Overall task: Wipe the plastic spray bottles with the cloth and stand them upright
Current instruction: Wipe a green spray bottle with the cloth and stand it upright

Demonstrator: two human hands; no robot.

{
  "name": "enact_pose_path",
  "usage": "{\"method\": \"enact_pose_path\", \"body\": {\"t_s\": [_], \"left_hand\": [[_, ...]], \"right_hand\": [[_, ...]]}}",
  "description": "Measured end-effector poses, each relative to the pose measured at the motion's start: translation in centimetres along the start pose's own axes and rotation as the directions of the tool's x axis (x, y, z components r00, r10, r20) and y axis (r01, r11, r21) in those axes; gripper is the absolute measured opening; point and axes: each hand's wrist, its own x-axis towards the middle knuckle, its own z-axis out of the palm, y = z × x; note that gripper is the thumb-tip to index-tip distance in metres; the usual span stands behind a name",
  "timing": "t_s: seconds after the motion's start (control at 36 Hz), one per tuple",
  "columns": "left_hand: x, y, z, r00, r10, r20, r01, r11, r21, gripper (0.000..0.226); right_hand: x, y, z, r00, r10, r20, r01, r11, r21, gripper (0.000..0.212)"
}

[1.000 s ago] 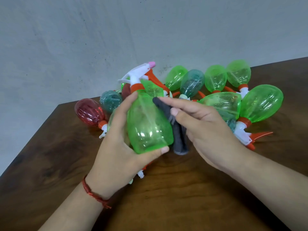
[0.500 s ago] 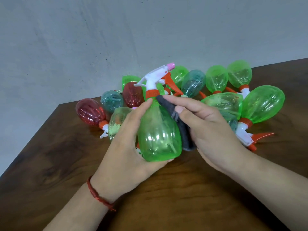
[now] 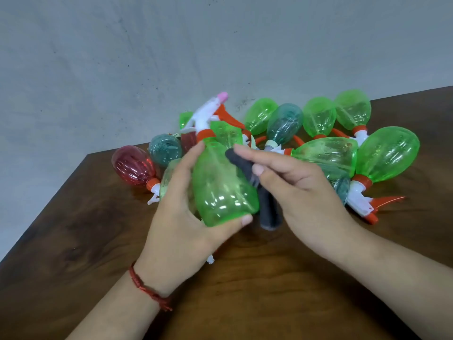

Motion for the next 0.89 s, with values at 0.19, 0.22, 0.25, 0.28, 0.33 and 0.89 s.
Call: {"method": "enact_pose_path", "body": {"t_s": [0.19,0.22,0.25,0.28,0.33,0.89], "left_hand": [[-0.4,0.8,0.1,0.992,0.077,0.098,-0.066,0.992,-0.104,0.115],[-0.3,0.7,-0.1,0.991,0.077,0.107,-0.067,0.993,-0.093,0.115],[-0.2,0.7,-0.2,0.990,0.079,0.120,-0.071,0.995,-0.070,0.117],[-0.1,0.7,-0.3,0.988,0.082,0.132,-0.077,0.996,-0.042,0.119],[-0.1,0.8,-0.4,0.986,0.091,0.138,-0.091,0.996,-0.002,0.121],[0.4,0.6,-0.5,0.979,-0.176,-0.100,0.174,0.984,-0.026,0.118]], "right_hand": [[0.9,-1.1,-0.4,0.973,0.229,0.023,-0.213,0.857,0.470,0.035],[0.9,-1.1,-0.4,0.972,0.234,0.029,-0.220,0.853,0.474,0.035],[0.8,-1.0,-0.3,0.971,0.237,0.035,-0.225,0.851,0.475,0.035],[0.8,-0.9,-0.3,0.971,0.236,0.042,-0.227,0.851,0.473,0.035],[0.6,-0.6,-0.1,0.973,0.224,0.055,-0.224,0.858,0.463,0.035],[-0.9,0.4,1.0,0.996,-0.058,0.068,0.057,0.998,0.017,0.040]]}}
